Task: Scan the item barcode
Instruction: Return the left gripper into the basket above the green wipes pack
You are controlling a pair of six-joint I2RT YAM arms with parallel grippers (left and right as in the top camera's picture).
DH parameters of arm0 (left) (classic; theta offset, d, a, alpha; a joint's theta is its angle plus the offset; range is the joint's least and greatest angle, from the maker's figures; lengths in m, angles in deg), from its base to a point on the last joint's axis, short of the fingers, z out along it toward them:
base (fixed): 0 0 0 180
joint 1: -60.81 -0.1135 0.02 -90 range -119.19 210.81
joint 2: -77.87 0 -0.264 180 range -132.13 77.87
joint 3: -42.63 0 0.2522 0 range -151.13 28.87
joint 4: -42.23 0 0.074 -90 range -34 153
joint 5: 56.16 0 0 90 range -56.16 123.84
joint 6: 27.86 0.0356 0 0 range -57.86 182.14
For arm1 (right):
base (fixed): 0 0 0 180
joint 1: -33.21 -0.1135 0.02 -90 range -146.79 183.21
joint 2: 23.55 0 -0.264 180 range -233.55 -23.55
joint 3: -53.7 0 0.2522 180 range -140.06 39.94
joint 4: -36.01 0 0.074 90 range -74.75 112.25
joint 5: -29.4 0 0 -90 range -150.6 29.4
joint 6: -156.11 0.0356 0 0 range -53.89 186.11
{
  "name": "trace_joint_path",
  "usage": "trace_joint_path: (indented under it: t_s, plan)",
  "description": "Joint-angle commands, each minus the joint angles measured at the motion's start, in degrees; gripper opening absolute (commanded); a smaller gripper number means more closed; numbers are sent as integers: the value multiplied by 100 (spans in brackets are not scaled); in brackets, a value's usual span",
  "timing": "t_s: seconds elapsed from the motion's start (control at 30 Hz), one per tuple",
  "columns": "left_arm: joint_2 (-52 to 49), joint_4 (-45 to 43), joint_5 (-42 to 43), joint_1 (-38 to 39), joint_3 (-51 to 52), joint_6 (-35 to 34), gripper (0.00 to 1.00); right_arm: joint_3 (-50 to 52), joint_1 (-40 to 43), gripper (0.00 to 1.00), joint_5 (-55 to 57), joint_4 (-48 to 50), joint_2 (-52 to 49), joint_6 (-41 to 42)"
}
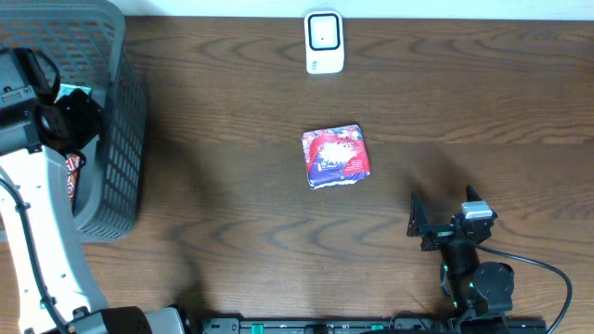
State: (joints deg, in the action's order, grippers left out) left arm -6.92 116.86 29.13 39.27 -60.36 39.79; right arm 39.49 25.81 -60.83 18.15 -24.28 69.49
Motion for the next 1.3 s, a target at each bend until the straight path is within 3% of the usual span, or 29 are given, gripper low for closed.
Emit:
trace_joint_path:
  t_s: [0.0, 0.5, 0.8, 1.03, 1.27]
  plan:
    - [-101, 48, 55, 55, 216, 79, 98, 15, -9, 99, -9, -20, 24, -28]
    - [-103, -20, 57, 55, 247, 79, 98, 15, -9, 99, -9, -20, 24, -28]
    - [-105, -686, 52, 55, 271, 81, 98, 15, -9, 99, -9, -20, 24, -28]
    - [-105, -785, -1128, 15, 278, 76, 98, 15, -9, 99, -9, -20, 24, -28]
    - [-306, -1209, -1189, -195, 278, 83, 98, 15, -9, 99, -9, -20, 24, -28]
